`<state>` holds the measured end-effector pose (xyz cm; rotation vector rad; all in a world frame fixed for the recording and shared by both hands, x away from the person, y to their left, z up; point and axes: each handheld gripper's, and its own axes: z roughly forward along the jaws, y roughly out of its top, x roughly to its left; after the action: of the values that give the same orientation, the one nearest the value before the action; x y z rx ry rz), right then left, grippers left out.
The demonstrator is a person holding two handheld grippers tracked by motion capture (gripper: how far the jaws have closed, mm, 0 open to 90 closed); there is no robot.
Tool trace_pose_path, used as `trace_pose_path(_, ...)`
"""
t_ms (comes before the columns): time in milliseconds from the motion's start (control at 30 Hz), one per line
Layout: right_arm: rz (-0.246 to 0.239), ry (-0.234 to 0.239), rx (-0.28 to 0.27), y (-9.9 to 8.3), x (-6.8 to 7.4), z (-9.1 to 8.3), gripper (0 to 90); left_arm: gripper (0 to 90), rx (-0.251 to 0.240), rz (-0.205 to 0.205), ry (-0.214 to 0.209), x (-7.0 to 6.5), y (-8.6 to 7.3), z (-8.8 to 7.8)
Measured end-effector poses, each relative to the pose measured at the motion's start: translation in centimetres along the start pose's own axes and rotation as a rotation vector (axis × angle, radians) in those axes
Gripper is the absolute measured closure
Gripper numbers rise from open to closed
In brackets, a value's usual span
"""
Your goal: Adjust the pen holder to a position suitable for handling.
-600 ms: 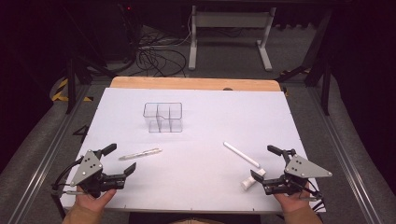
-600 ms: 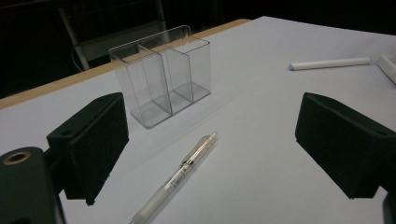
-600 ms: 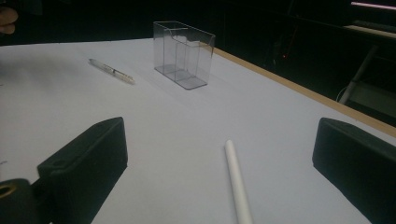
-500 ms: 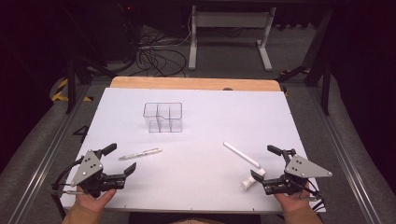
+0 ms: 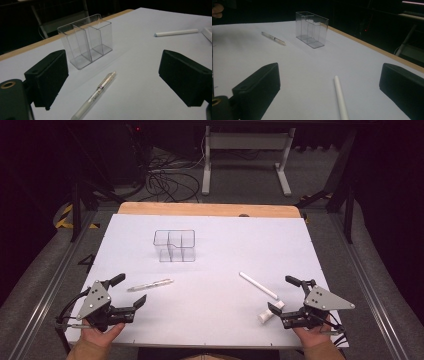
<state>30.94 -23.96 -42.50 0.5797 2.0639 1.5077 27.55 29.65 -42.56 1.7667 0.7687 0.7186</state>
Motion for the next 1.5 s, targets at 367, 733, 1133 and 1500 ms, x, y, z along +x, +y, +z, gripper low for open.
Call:
trace_pose_path(367,0.0,0.009,0.003,0.0,0.1,0.1,3.8,12.9,0.006,0.011,0.001,0.0,0.2,0.0)
trace_pose_path(733,0.002,0.012,0.009,0.0,0.0,0.2,3.9,17.7,0.017,0.026,-0.022,0.3,1.2,0.8)
trace_pose_path(1133,0.002,0.025,0.019,-0.1,0.0,0.3,3.9,17.9,0.042,0.061,-0.049,0.4,2.6,2.0)
trace_pose_path(1500,0.002,0.034,0.024,-0.1,0.1,0.5,3.8,17.4,0.043,0.072,-0.068,0.7,3.9,3.0)
